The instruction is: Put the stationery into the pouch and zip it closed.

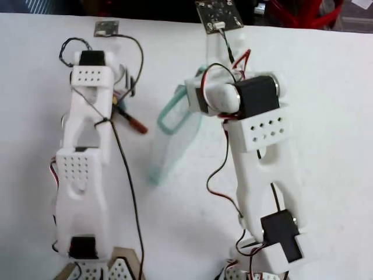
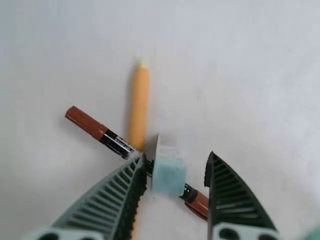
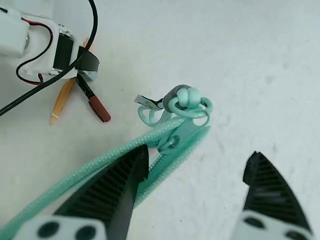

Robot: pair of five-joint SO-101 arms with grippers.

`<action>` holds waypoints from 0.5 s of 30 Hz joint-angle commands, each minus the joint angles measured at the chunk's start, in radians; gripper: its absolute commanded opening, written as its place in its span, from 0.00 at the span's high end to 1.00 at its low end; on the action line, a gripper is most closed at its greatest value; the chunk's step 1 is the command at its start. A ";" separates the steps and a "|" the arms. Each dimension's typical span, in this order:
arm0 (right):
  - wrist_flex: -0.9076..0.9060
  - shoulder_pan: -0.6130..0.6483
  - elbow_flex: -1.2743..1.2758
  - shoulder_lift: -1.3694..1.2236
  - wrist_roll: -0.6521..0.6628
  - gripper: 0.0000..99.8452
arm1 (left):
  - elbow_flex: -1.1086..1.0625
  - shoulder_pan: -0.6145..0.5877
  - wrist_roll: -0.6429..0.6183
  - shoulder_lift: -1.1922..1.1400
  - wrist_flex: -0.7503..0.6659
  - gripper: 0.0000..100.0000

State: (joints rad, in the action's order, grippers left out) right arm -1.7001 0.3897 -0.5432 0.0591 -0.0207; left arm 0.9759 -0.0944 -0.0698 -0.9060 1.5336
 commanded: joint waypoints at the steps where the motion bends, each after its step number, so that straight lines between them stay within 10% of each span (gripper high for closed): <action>1: -0.008 -0.002 0.005 0.002 -0.002 0.70 | 0.049 0.015 -0.011 0.018 0.018 0.80; 15: -0.010 -0.007 0.005 0.002 -0.002 0.70 | 0.049 0.012 -0.009 0.018 0.025 0.85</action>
State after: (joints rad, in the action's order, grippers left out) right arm -1.7001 0.3897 -0.5432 0.0591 -0.0207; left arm 0.9759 -0.0944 -0.0729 -0.9060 1.5566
